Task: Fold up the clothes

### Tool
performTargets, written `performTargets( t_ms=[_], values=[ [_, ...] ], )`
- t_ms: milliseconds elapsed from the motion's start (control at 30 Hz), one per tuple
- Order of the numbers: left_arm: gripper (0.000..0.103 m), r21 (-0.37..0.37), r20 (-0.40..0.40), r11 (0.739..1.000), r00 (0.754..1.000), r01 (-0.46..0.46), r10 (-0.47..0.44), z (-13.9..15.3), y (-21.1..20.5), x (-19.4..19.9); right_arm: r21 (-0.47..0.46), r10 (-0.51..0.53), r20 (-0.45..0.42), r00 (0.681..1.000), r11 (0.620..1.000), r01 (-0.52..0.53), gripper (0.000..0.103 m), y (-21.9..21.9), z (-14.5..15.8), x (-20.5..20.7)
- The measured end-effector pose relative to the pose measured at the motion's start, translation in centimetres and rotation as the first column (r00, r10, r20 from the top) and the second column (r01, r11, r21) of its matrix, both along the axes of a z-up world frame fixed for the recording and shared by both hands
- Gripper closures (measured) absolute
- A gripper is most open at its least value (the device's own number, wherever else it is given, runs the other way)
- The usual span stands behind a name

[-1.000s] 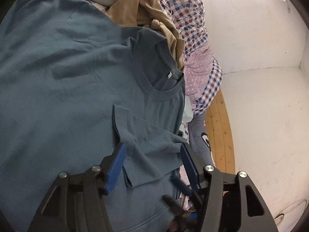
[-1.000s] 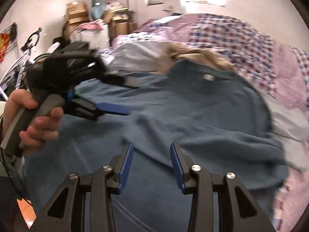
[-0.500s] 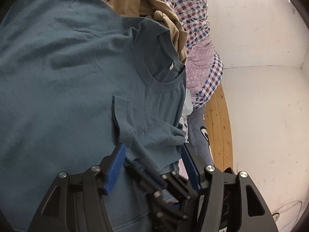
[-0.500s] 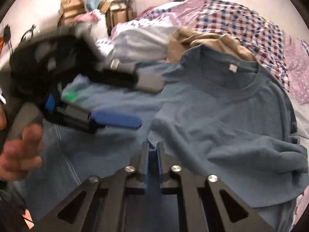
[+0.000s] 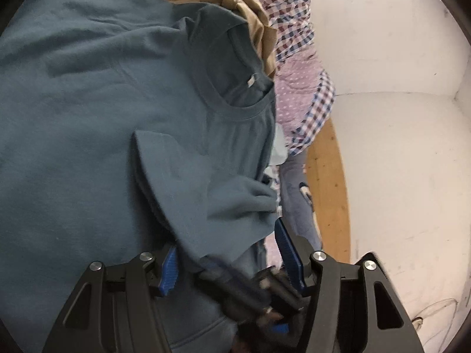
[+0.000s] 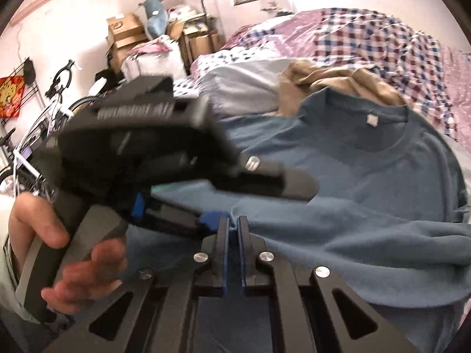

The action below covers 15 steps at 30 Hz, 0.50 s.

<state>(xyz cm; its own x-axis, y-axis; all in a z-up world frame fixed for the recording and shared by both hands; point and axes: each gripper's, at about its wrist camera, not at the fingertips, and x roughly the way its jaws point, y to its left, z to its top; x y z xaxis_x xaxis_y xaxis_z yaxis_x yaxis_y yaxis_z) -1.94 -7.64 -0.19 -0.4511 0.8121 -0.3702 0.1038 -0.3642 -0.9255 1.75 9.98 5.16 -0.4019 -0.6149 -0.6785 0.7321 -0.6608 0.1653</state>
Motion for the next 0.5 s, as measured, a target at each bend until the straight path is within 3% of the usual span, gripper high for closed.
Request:
performTargets(
  t_ms=[33, 67, 100, 133, 167, 200, 300, 367, 433, 500],
  values=[
    [0.059, 0.009, -0.002, 1.0, 1.0, -0.008, 0.009, -0.1, 0.0, 0.0, 0.002, -0.007, 0.001, 1.0, 1.0, 0.007, 0.097, 0.3, -0.1, 0.0],
    [0.081, -0.005, 0.016, 1.0, 1.0, -0.014, 0.014, -0.4, -0.1, -0.1, 0.005, -0.015, 0.002, 1.0, 1.0, 0.015, 0.096, 0.6, -0.1, -0.1],
    [0.092, -0.018, 0.032, 1.0, 0.999, -0.016, 0.016, -0.7, -0.1, -0.2, 0.007, -0.022, 0.003, 1.0, 1.0, 0.022, 0.095, 0.9, -0.2, -0.1],
    [0.102, -0.013, 0.041, 1.0, 0.999, -0.018, 0.018, -1.0, -0.1, -0.2, 0.009, -0.029, 0.004, 1.0, 1.0, 0.029, 0.083, 1.2, -0.2, -0.1],
    [0.102, -0.007, 0.049, 1.0, 0.999, -0.02, 0.02, -1.3, 0.0, -0.2, 0.012, -0.036, 0.006, 0.999, 0.999, 0.036, 0.064, 1.5, -0.3, -0.1],
    [0.102, -0.007, 0.046, 1.0, 0.999, -0.021, 0.021, -1.3, 0.1, -0.2, 0.014, -0.055, 0.002, 0.998, 0.998, 0.055, 0.057, 2.1, -0.2, -0.3],
    [0.102, -0.049, 0.007, 0.999, 1.0, -0.003, 0.004, -0.3, 0.5, -0.1, 0.048, -0.097, -0.044, 0.994, 0.994, 0.099, 0.056, 4.4, 0.3, -0.5],
    [0.102, -0.053, -0.028, 0.999, 1.0, -0.006, 0.004, 0.6, 0.4, -0.1, 0.117, -0.16, -0.123, 0.979, 0.978, 0.174, 0.054, 6.9, 0.8, -0.6],
    [0.102, -0.057, -0.058, 0.998, 0.998, -0.015, 0.012, 1.3, 0.1, -0.1, 0.168, -0.239, -0.179, 0.954, 0.949, 0.269, 0.052, 10.3, 0.8, -1.0],
    [0.102, -0.054, -0.082, 0.998, 0.996, -0.039, 0.034, 2.0, -0.7, 0.0, 0.187, -0.354, -0.168, 0.92, 0.905, 0.383, 0.052, 14.5, 0.3, -1.8]
  ],
)
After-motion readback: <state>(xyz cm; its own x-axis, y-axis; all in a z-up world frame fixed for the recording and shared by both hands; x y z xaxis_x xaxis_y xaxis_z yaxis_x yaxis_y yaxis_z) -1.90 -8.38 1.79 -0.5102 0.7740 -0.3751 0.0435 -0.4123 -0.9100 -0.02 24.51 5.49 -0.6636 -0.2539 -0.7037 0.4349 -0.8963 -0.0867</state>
